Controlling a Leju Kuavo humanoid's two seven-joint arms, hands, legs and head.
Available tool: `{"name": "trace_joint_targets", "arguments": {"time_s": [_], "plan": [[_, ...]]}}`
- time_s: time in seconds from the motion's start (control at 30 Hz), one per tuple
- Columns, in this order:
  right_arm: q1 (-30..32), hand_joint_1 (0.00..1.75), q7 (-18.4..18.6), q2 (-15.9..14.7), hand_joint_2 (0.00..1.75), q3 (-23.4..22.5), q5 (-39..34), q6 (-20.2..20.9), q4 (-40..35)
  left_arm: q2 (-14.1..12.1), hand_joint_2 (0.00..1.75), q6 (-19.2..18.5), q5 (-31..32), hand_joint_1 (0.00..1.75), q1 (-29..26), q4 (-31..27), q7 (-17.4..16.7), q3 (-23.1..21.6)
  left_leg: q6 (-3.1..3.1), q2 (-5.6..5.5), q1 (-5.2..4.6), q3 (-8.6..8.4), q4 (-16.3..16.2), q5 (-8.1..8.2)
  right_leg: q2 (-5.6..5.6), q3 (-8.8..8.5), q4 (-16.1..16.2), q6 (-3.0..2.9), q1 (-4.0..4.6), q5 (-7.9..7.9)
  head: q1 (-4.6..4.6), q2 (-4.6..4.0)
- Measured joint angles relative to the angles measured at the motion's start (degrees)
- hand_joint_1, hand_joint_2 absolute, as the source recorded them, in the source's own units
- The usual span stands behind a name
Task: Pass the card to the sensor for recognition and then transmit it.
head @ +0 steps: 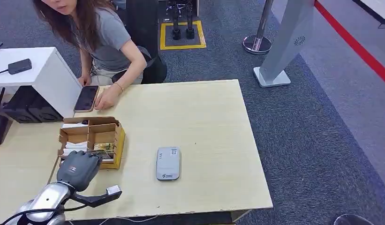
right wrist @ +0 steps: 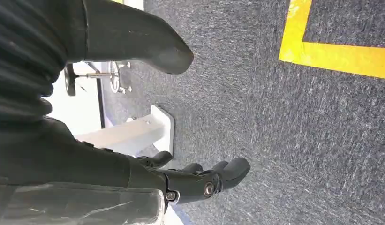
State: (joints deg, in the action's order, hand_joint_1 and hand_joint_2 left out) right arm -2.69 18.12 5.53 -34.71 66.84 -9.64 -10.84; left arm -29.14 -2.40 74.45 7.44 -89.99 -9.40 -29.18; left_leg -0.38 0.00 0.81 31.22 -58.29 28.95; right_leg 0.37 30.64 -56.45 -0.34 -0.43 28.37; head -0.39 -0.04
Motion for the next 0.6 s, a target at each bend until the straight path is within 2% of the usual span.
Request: {"name": "trace_joint_targets", "arguments": {"time_s": [0.2, 0.23, 0.27, 0.3, 0.6], "plan": [[-0.01, 0.00, -0.02, 0.00, 1.75, -0.24, 0.02, 0.02, 0.00, 0.48, 1.75, 0.33, 0.59, 1.75, 0.64, 0.00, -0.02, -0.33, 0.00, 0.00, 0.00, 0.00, 0.00, 0.00, 0.00, 0.00, 0.00, 0.00, 0.00, 0.00, 0.00, 0.00], [-0.01, 0.00, -0.04, 0.00, 1.75, -0.28, 0.02, 0.02, 0.00, 0.52, 1.75, 0.35, 0.61, 1.15, 0.79, 0.00, -0.02, -0.39, 0.00, 0.00, 0.00, 0.00, 0.00, 0.00, 0.00, 0.00, 0.00, 0.00, 0.00, 0.00, 0.02, 0.00], [-0.01, 0.00, -0.07, 0.00, 1.75, -0.31, 0.02, 0.04, 0.00, 0.57, 1.75, 0.39, 0.65, 0.16, 0.92, 0.00, -0.02, -0.44, 0.00, 0.00, 0.00, 0.00, 0.00, 0.00, 0.00, 0.00, 0.00, 0.00, 0.00, 0.00, 0.00, 0.00], [-0.01, 0.00, -0.13, 0.00, 1.75, -0.33, 0.04, 0.04, 0.00, 0.63, 1.75, 0.57, 0.68, 0.00, 1.05, 0.00, -0.02, -0.46, 0.00, 0.00, 0.00, 0.00, 0.00, 0.00, 0.00, 0.00, 0.00, 0.00, 0.00, 0.00, 0.00, 0.00], [-0.03, 0.00, -0.52, 0.00, 1.75, -0.37, 0.42, 0.22, 0.00, 2.45, 1.75, 5.03, 1.94, 0.00, 1.81, -0.02, 0.02, -0.57, 0.00, 0.00, 0.00, 0.00, 0.00, 0.00, 0.00, 0.00, 0.00, 0.00, 0.00, 0.00, 0.00, 0.00]]}}
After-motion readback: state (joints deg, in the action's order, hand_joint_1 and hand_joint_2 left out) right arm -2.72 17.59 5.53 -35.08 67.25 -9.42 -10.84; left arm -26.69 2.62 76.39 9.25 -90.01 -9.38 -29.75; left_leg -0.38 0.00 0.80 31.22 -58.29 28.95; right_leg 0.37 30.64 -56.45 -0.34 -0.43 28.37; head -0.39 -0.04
